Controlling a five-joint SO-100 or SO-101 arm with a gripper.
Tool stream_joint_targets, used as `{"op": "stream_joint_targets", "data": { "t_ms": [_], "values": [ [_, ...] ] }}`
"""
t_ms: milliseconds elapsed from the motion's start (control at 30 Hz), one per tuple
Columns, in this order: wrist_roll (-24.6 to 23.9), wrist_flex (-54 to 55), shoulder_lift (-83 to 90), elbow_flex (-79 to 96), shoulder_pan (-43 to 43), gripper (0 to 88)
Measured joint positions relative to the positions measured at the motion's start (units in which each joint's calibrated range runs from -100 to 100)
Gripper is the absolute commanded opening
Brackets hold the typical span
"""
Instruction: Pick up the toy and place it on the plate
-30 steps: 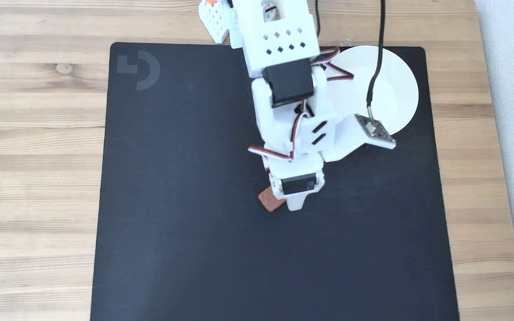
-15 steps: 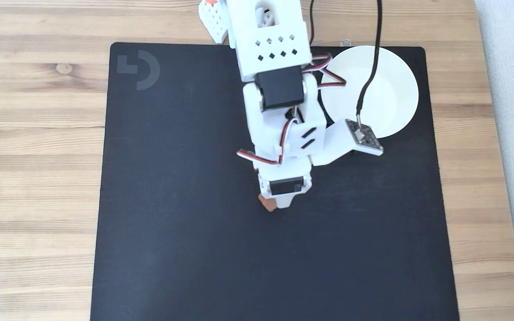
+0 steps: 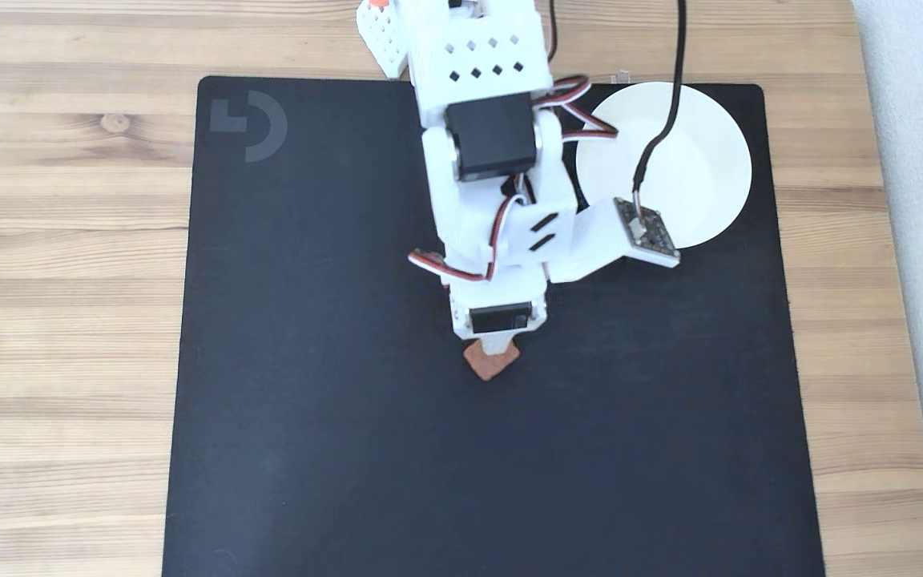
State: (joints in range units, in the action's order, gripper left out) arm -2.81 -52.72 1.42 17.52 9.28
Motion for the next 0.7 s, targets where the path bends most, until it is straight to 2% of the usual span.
{"op": "stream_joint_targets", "data": {
  "t_ms": [167,367,400,700],
  "values": [
    [0.1,0.0,0.0,0.0,-0.6,2.5],
    [0.1,0.0,0.1,0.0,-0.1,28.3],
    [0.1,0.0,0.1,0.0,-0.1,29.6],
    [0.1,2.0,0.3,-0.1,-0.1,30.7]
  ]
}}
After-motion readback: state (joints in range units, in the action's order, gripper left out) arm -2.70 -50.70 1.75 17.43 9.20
